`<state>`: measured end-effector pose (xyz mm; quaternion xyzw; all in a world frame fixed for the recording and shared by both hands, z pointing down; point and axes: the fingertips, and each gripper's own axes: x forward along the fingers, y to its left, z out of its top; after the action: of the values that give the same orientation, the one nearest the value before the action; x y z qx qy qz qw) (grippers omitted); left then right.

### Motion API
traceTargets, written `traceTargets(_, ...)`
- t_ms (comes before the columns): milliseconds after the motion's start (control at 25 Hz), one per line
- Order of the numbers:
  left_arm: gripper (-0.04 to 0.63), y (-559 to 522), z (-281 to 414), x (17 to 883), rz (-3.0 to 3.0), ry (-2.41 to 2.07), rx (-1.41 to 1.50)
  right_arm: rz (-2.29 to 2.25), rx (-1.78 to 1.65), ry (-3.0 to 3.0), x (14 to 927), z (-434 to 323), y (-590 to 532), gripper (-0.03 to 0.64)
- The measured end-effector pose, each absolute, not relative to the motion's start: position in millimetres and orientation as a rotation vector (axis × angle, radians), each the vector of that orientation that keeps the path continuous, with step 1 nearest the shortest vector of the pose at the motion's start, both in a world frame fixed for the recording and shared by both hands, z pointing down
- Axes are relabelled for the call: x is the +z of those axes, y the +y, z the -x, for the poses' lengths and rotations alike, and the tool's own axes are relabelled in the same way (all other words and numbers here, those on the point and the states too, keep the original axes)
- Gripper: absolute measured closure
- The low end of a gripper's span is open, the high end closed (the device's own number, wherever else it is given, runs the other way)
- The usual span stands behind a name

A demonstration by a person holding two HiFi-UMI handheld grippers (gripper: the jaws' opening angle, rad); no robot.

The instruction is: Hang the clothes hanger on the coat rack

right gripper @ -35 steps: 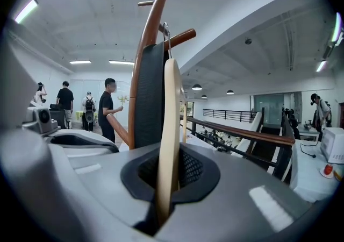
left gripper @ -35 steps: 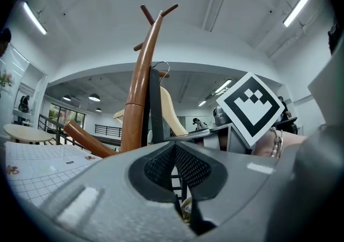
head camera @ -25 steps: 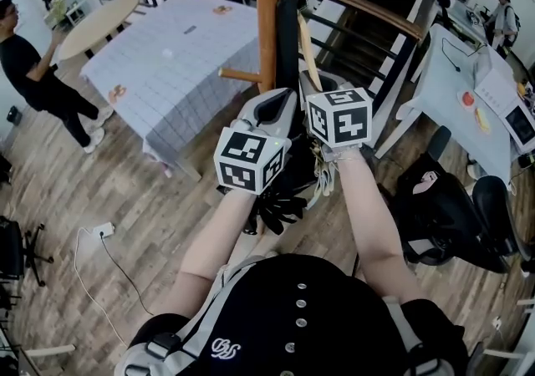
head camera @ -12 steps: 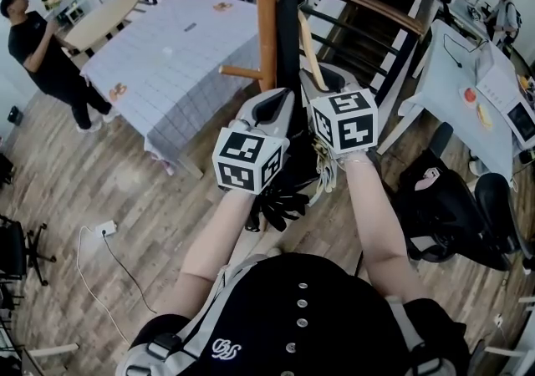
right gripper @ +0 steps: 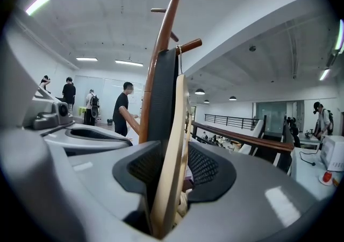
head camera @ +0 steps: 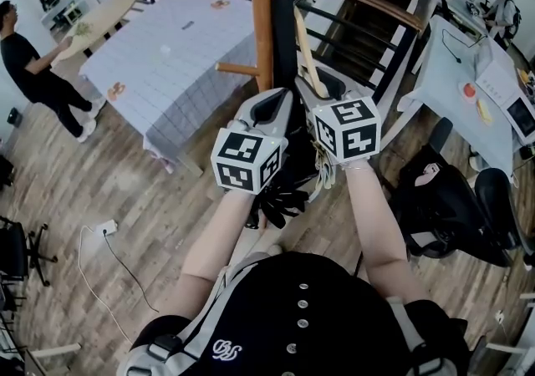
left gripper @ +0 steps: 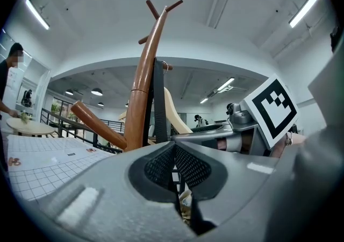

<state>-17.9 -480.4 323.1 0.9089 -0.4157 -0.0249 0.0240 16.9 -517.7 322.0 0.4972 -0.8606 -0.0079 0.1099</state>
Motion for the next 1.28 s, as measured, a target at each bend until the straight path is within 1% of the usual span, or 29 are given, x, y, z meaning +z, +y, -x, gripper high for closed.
traceTargets(760, 0.592, -456, 14, 324, -2.764, -1.319, -0.090, -1.427, 0.010, -2.737, 298, -22, -458, 0.483)
traceTargets(1000, 0.592, -445, 15, 326, -2.738, -1.336, -0.096, -1.412, 0.016, -2.772, 294, -23, -440, 0.520)
traceTargets(1280, 0.592, -428, 13, 333, -2.718, -1.352, -0.075, -1.398, 0.033, -2.803, 295, -29, -421, 0.530)
